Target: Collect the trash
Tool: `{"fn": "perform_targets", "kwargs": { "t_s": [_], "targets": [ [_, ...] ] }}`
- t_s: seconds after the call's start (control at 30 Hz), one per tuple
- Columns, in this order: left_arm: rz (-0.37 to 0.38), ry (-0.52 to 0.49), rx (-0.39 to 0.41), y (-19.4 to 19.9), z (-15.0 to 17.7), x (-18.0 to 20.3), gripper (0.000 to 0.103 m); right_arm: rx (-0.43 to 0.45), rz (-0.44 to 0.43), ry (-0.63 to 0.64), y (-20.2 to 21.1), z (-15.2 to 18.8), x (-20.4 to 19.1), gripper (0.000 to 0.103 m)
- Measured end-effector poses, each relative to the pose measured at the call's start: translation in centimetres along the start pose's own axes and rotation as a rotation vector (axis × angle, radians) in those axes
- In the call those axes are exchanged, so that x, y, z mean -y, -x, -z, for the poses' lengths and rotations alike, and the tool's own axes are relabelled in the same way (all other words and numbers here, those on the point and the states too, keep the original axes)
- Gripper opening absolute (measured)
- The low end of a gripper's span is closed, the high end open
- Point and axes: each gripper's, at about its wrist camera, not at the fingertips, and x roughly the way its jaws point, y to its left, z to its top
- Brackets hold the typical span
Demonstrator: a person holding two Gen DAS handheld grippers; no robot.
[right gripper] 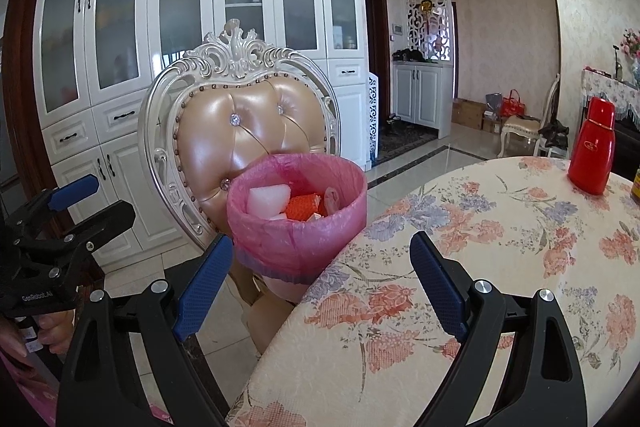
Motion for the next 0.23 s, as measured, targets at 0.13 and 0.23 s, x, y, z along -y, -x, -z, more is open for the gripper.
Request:
{"fn": "perform_targets", "kwargs": {
  "t_s": [0.13,0.23],
  "targets": [
    [0.001,0.014,-0.020,-0.33,-0.04,-0.25,0.098,0.000,-0.001,-0.001,0.00,0.04,0.01,0.085],
    [-0.006,0.008,-0.021,-0.33,0.07,-0.16,0.098,0.001,-0.003,-0.002,-0.02,0.10,0.04,0.085]
  ]
}}
